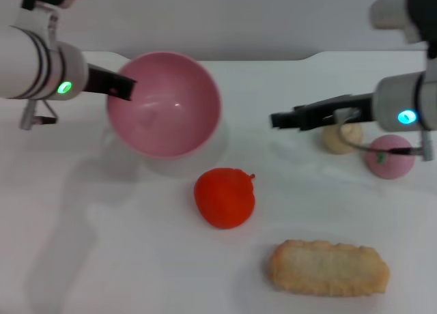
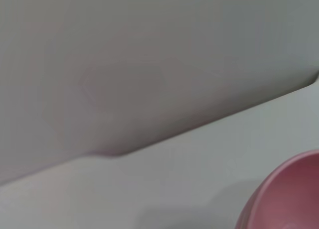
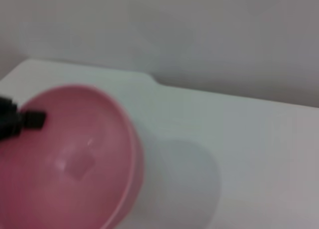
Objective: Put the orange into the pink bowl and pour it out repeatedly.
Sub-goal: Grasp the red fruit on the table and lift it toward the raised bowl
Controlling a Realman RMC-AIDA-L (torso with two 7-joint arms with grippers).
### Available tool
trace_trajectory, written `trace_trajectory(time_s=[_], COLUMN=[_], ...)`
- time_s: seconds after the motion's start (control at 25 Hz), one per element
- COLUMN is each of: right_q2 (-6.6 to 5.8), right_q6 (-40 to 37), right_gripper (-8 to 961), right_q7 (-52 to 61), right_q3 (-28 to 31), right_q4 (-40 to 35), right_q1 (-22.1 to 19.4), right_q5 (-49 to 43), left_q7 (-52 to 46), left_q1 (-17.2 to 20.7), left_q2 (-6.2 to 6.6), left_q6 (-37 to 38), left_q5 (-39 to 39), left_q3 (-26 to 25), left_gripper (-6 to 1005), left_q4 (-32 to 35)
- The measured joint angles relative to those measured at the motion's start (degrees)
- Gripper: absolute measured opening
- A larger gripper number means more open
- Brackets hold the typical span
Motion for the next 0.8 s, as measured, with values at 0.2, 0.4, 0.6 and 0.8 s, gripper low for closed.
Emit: trace_trajectory(time_s=[0.2,0.4,0.6,0.8], right_q2=[0.17,0.35,0.35,0.42], right_q6=[-2.57,-5.28,-6.58,-7.8], right_gripper=[541,545,649,650], right_q7=[-0.08,0.43,0.47,0.57], right_q3=[-8.14,-13.56,-16.04,-18.09], right_q4=[2.57,5.32,7.97,9.75], right_q1=[2.64,4.31,5.92,7.17], right_q5=[0.65,2.76,6.41,7.04], left_q7=[-1.55,-2.35,-2.41,-2.36], left_q1=[-0.61,-0.92,-1.15,-1.46], left_q2=[0.07,0.08,0.1,0.11], left_q6=[-4.67,-5.21,-5.03,-4.93], left_q5=[6.94,9.32,9.57,9.65], left_q3=[-4.68,-5.74,-5.68,-5.47], left_gripper=[44,44,44,44], left_q4=[-0.76,-0.94,-1.3,-1.35])
